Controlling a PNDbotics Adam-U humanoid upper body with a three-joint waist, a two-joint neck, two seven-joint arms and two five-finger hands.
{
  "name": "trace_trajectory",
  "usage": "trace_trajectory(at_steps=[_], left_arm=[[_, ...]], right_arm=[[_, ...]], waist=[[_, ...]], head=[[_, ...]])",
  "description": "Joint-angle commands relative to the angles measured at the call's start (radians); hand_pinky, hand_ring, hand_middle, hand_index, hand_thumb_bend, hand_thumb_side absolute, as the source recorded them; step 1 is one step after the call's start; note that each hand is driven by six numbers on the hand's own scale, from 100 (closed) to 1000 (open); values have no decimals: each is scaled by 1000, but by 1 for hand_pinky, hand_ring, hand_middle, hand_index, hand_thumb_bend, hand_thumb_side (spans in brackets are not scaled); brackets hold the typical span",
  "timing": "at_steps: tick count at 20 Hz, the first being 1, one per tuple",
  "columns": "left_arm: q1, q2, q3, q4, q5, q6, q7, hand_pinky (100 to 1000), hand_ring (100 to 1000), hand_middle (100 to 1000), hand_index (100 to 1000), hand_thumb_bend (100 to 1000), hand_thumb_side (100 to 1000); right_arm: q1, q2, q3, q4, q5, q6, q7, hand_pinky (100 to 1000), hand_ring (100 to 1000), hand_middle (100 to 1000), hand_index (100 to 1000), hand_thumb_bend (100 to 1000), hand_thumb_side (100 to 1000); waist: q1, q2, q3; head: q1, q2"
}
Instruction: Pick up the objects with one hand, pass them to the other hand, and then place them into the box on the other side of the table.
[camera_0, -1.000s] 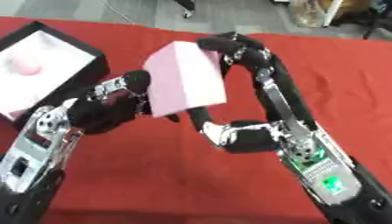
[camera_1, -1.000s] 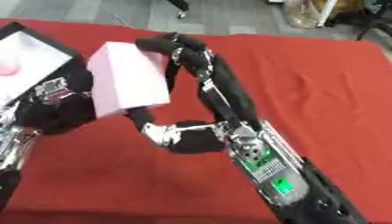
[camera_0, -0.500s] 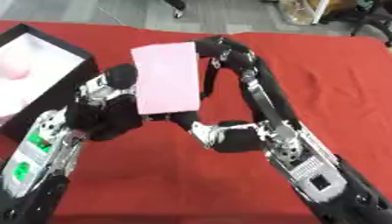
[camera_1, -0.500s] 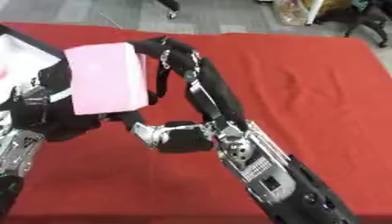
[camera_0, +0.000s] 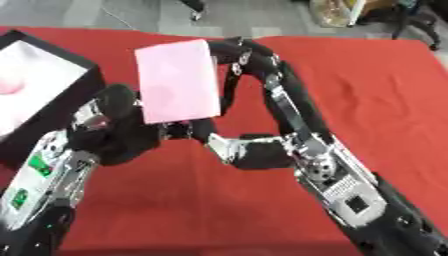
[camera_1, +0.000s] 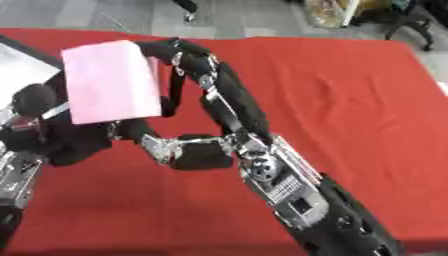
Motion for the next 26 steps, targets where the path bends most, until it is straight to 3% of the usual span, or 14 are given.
trace_trajectory(at_steps=[1,3,11,19,26], left_arm=[[-27,-12,-2,-37,31,-7,2,822,1000,887,962,575,819],[-27,-14,-2,-33,36,-3,9,820,1000,883,959,582,822],[-32,-16,-1,-27,11,33,62,791,983,810,915,444,852],[-33,-18,-2,-27,-36,60,100,757,918,727,858,295,845],[-31,-23,-6,-13,-63,74,126,708,815,572,761,166,790]], right_arm=[[0,-13,4,13,13,20,16,748,336,428,613,100,383],[0,-14,3,12,15,22,19,749,336,428,613,100,386],[1,-15,-4,1,53,13,12,752,337,426,610,100,385],[3,-17,-8,-9,94,-24,-13,748,332,406,580,100,306],[6,-14,-6,2,95,-54,-23,744,331,413,587,100,281]], waist=[[5,-9,-1],[4,-9,-1],[2,-9,-1],[2,-9,-2],[2,-9,-2]], head=[[-9,-3],[-14,-3],[-12,-3],[-11,-3],[-11,-3]])
